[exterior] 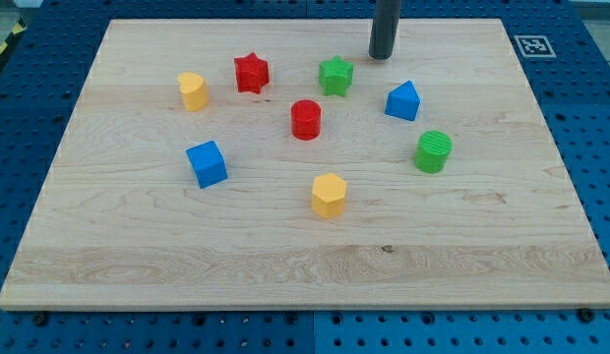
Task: Slide red circle towards bottom right
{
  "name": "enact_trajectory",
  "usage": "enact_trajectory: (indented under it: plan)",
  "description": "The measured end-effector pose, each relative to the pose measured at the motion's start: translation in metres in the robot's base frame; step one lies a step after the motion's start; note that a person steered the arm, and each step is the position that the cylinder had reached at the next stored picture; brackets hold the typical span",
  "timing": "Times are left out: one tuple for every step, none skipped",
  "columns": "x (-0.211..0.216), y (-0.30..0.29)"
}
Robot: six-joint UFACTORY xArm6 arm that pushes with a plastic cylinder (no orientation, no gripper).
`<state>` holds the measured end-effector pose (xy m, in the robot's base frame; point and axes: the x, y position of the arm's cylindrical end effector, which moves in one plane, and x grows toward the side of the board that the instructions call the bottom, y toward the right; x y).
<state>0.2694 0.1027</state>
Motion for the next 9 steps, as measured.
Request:
enact_trajectory:
  plan:
    - [0.0,0.002]
    - [0.021,0.009]
    - [0.023,-0.002]
    - [0.021,-0.04]
    - [0.018,-0.08]
    - [0.025,-0.099]
    - [0.058,-0.109]
    - [0.102,-0.116]
    - [0.14,-0.116]
